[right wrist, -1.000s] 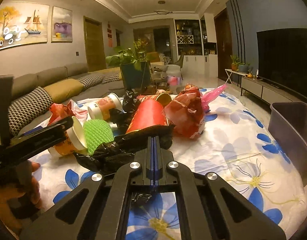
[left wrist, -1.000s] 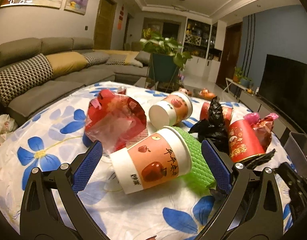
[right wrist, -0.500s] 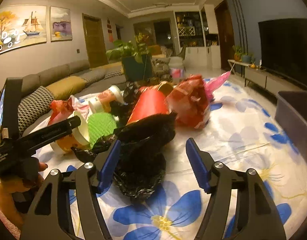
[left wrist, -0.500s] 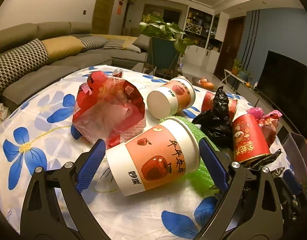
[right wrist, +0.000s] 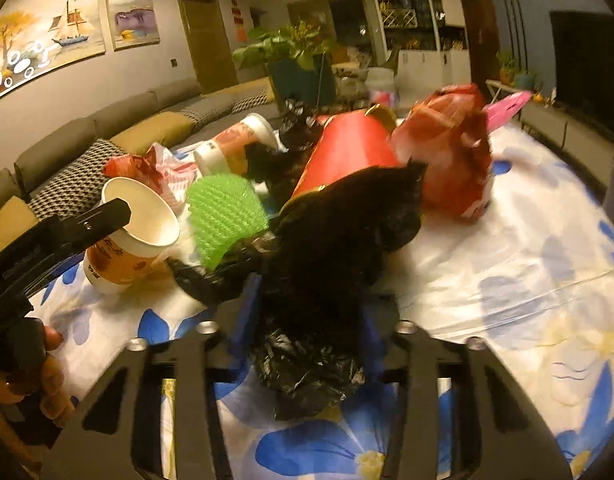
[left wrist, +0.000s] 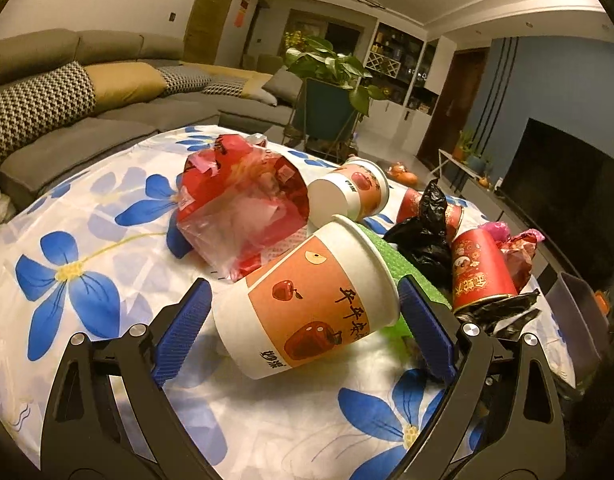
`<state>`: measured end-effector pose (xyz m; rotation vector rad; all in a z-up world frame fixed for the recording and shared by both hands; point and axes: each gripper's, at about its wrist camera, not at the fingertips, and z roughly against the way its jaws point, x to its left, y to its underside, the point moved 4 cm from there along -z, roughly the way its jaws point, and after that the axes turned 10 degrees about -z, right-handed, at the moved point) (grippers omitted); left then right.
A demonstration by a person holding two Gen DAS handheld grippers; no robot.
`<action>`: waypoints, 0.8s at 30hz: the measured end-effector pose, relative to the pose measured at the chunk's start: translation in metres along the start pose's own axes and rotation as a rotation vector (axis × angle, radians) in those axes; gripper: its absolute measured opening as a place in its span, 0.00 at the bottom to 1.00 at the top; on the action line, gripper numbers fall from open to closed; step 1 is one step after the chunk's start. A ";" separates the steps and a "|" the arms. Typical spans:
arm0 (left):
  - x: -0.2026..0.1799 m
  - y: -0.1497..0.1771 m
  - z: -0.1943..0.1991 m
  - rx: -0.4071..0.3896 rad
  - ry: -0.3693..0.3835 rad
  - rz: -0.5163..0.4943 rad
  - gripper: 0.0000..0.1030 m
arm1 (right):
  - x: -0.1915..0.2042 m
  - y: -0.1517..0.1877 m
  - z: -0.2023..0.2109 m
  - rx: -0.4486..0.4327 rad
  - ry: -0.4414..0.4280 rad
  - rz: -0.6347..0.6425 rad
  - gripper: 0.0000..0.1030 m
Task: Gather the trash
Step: 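Grasp the black plastic bag with the right tool while the left tool grasps the white paper cup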
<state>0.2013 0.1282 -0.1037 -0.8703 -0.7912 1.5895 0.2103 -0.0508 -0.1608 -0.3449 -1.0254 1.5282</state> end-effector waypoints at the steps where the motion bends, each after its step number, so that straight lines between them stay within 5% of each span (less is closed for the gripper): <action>1: 0.001 0.001 0.002 0.000 0.004 0.003 0.90 | 0.001 0.000 0.002 -0.004 -0.010 0.002 0.20; 12: 0.006 0.010 0.026 -0.014 0.044 0.001 0.89 | 0.001 0.007 0.049 -0.115 -0.006 0.056 0.04; 24: -0.003 0.010 0.046 -0.054 0.087 -0.017 0.89 | -0.008 0.002 0.096 -0.215 -0.001 0.052 0.03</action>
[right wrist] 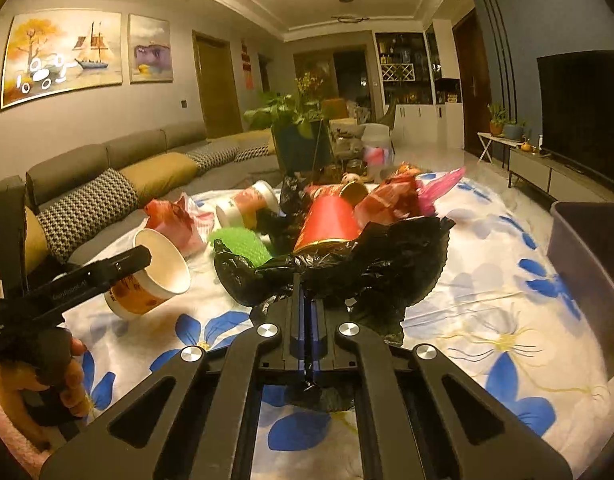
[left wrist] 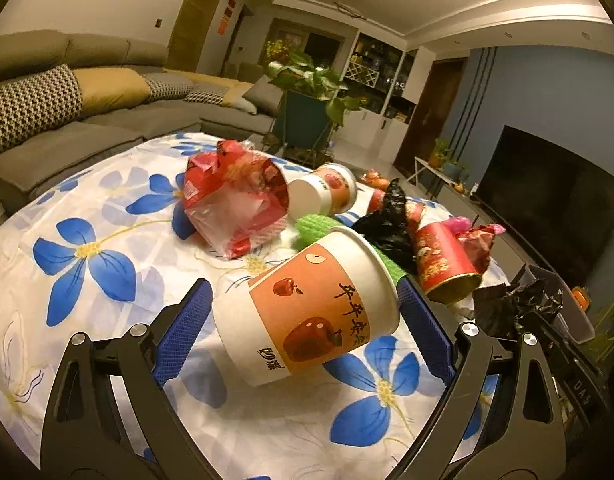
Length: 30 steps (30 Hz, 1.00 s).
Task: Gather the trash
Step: 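Grasp the black plastic bag with the right tool while the left tool grasps the white paper cup, then carry the black bag and white paper cup over the grey bin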
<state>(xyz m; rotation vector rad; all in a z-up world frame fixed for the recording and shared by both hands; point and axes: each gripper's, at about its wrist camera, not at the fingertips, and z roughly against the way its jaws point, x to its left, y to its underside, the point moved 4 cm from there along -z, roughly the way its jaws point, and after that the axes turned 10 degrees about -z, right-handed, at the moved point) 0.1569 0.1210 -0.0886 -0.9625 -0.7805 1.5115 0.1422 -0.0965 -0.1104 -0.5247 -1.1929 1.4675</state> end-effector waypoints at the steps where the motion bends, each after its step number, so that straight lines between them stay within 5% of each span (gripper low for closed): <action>1: -0.002 -0.001 0.001 -0.001 0.003 -0.003 0.89 | -0.001 -0.002 0.001 -0.003 0.001 -0.004 0.03; 30: -0.115 -0.023 0.002 -0.052 0.183 -0.157 0.89 | -0.060 -0.031 0.060 -0.138 0.115 -0.059 0.03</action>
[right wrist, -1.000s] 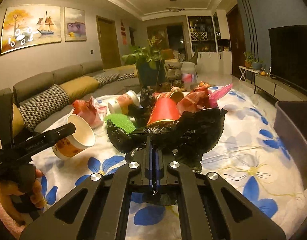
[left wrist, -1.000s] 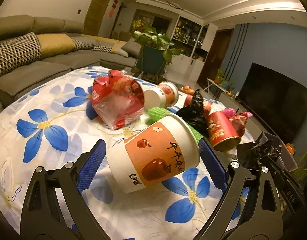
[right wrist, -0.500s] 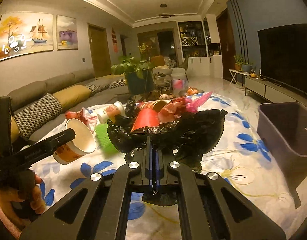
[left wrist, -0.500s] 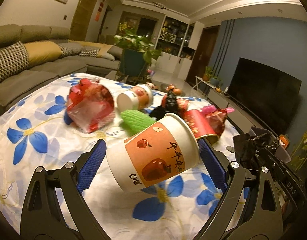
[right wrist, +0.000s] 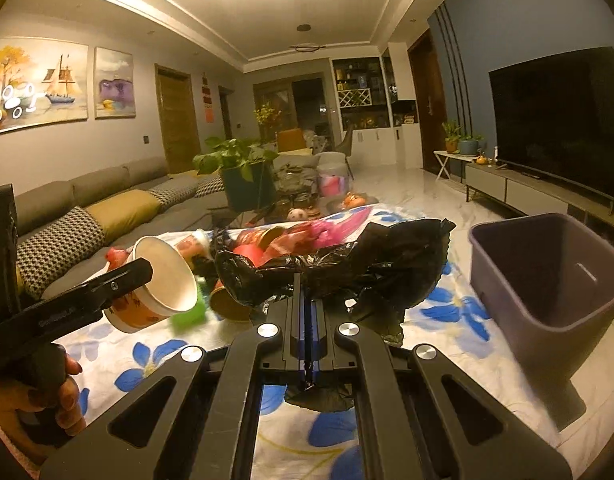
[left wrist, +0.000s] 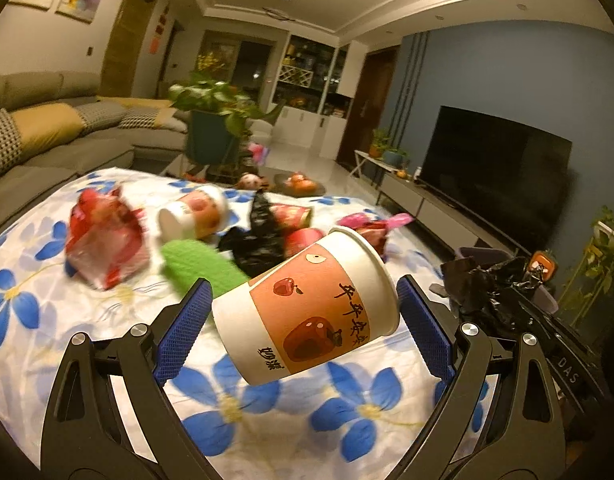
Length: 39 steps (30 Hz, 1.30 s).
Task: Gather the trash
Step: 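Carry the black bag and white paper cup over the grey bin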
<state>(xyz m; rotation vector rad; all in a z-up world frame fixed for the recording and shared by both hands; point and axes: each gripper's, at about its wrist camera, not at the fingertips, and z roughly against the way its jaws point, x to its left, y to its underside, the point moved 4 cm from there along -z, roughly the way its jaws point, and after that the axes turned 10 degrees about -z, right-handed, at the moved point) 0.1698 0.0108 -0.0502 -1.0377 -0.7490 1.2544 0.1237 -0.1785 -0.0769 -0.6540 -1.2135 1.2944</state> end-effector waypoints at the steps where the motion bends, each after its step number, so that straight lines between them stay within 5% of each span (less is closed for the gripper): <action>1: -0.005 -0.002 -0.002 -0.003 0.008 -0.008 0.89 | -0.002 -0.001 0.001 -0.005 0.005 0.000 0.03; 23: -0.199 -0.068 -0.088 -0.100 0.326 -0.171 0.89 | -0.159 -0.068 0.039 -0.209 0.335 -0.087 0.03; 33: -0.277 -0.068 -0.140 -0.083 0.451 -0.223 0.89 | -0.210 -0.072 0.026 -0.217 0.397 -0.127 0.03; 39: -0.292 -0.062 -0.164 -0.055 0.471 -0.218 0.89 | -0.231 -0.072 0.007 -0.186 0.396 -0.160 0.03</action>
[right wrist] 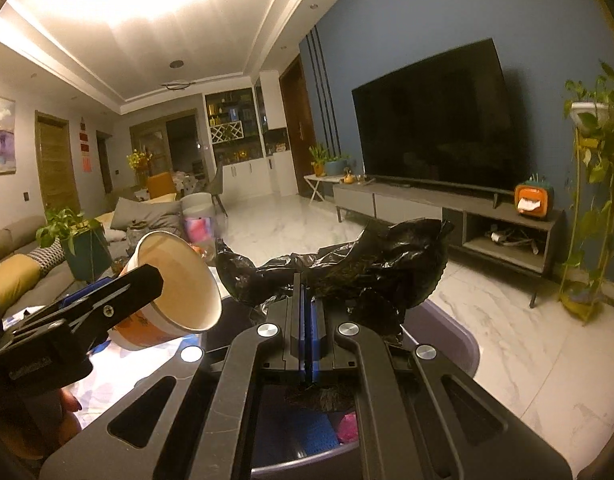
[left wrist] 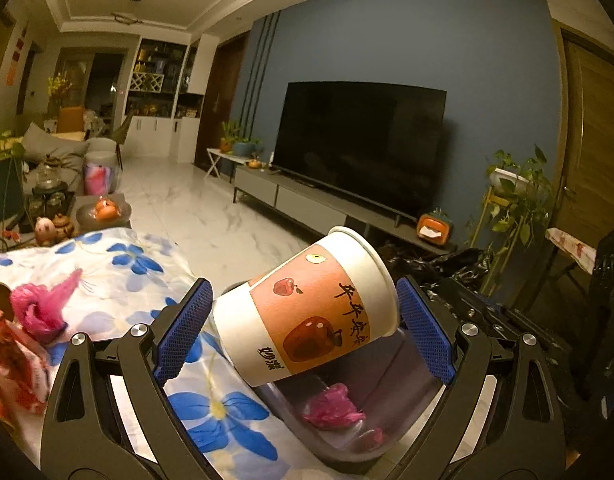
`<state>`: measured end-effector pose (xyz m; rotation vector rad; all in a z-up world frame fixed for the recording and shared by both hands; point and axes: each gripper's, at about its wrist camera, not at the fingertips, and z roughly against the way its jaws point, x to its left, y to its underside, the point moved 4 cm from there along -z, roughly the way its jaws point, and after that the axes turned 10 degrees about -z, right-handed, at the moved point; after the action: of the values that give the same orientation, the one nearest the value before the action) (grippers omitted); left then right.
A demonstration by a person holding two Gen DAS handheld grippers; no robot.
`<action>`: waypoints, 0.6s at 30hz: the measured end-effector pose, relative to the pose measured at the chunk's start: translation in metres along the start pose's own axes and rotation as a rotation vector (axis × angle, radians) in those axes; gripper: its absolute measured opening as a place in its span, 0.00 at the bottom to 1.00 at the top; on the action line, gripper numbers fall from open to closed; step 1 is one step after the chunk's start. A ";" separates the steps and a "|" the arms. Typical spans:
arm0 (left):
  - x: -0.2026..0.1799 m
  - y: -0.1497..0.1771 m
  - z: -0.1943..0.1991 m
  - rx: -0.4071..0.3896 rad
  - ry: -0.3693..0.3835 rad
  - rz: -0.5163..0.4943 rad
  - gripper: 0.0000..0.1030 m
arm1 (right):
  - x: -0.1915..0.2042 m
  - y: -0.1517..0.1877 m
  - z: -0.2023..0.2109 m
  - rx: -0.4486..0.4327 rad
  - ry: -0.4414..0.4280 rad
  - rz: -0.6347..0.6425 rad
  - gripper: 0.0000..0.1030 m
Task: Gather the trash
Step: 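Carry the black bag and white paper cup over the grey bin, then open both tools to drop the black bag and paper cup into the bin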
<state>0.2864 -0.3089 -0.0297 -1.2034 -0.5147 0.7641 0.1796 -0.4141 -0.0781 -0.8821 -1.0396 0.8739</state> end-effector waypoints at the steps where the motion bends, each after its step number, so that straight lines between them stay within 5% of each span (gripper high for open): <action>1: 0.000 0.002 -0.003 0.002 0.000 0.002 0.89 | -0.003 -0.001 -0.003 0.005 -0.003 -0.005 0.03; 11: 0.008 0.007 -0.008 0.006 -0.025 0.007 0.89 | -0.008 -0.004 -0.020 0.042 -0.034 -0.033 0.05; 14: 0.010 0.006 -0.010 0.005 -0.028 0.018 0.89 | -0.009 -0.005 -0.022 0.043 -0.027 -0.042 0.30; 15: 0.010 0.005 -0.011 0.007 -0.025 0.019 0.89 | -0.012 -0.006 -0.021 0.035 -0.026 -0.057 0.48; 18: 0.006 0.006 -0.016 0.009 -0.012 0.019 0.89 | -0.020 -0.009 -0.017 0.021 -0.013 -0.092 0.56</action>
<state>0.2999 -0.3134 -0.0406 -1.1973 -0.5100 0.7895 0.1921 -0.4388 -0.0807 -0.8059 -1.0723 0.8123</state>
